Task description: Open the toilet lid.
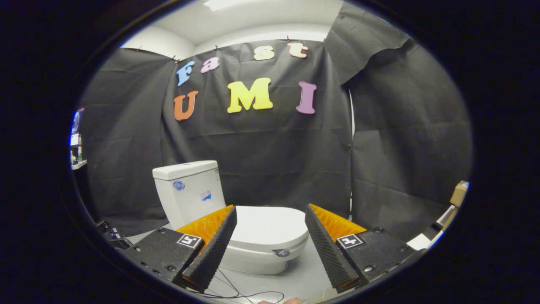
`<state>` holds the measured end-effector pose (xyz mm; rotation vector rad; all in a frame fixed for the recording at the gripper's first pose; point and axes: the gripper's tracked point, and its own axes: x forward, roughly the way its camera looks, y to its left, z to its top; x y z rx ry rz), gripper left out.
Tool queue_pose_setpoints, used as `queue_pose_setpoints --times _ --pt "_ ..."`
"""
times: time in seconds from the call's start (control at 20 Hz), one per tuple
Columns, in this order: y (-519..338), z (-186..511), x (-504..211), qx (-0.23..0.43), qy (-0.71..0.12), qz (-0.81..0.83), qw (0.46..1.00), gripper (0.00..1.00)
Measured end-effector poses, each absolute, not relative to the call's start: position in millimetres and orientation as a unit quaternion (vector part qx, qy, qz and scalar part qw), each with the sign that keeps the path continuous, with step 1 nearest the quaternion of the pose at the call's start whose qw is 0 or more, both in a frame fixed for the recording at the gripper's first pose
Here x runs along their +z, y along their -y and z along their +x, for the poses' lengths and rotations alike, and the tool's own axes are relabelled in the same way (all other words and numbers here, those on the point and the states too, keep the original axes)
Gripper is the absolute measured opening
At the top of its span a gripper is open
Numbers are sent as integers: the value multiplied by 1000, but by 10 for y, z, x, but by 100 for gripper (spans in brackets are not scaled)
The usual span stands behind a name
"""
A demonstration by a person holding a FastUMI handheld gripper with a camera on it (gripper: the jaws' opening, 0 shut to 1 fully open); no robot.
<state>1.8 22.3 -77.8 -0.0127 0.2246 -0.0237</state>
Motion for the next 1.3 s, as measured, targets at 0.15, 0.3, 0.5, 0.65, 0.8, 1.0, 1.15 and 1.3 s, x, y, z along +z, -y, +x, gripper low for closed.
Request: queue_pose_setpoints --times 0.15,0.3,0.5,0.65,0.8,1.0,1.15,1.3 --pt "-283 95 -961 -12 -142 2 990 100" --pt "-371 180 -1124 -9 -168 9 986 100" --pt "-429 427 -1383 -7 -191 26 981 100" --pt "-373 558 -1673 -15 -234 62 970 100" --pt "-285 632 -1952 -20 -276 101 956 100" --pt "-207 717 -2336 -24 -328 181 927 98" --pt "-166 745 -2661 -24 -367 248 896 98" --pt "-83 858 -2905 -34 -375 294 878 95"
